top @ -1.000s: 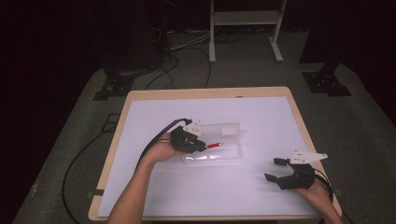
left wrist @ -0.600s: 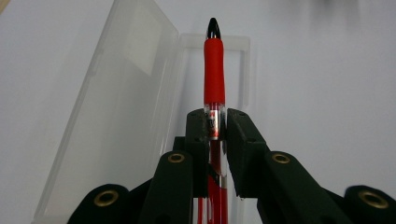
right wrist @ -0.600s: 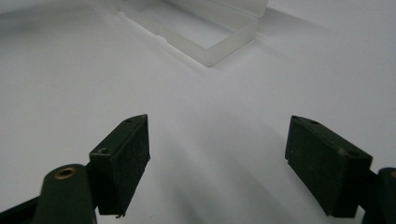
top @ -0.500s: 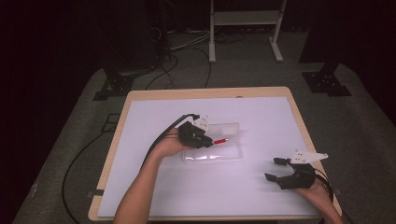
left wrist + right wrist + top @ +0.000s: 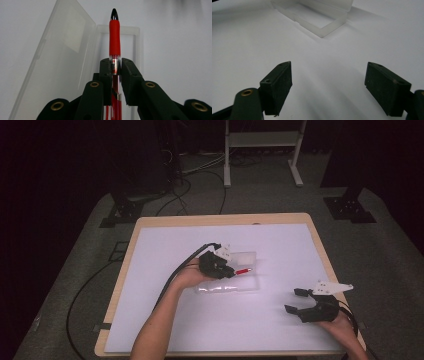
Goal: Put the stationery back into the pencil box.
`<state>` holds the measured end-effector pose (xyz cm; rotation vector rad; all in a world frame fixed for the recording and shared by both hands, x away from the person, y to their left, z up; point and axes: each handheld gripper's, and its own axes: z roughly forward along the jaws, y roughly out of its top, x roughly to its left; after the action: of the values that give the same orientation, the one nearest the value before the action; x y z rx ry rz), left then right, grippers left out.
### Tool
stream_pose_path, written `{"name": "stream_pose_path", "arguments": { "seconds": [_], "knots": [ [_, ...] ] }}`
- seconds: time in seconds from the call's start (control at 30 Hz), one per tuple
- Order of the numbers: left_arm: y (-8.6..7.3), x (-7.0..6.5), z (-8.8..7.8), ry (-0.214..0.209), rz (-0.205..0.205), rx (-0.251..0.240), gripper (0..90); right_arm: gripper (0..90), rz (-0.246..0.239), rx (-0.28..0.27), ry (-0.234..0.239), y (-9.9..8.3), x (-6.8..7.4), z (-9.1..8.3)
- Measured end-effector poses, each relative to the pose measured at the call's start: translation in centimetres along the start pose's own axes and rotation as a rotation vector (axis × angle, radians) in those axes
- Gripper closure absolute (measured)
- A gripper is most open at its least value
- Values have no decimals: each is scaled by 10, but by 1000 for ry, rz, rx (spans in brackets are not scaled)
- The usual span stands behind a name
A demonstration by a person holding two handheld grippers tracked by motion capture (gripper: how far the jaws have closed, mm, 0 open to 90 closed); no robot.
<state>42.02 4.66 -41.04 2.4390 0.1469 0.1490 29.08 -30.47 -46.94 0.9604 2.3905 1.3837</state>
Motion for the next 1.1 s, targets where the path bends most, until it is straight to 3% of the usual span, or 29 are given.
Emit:
{"name": "stream_pose_path", "arguments": {
  "seconds": [0.53, 1.1],
  "knots": [
    [-4, 1, 20, -22, -21, 19, 790, 213, -1, -5, -4, 0, 0, -1],
    [-12, 1, 29, -23, -33, 43, 790, 213, -2, -6, -3, 0, 0, -2]
  ]
}}
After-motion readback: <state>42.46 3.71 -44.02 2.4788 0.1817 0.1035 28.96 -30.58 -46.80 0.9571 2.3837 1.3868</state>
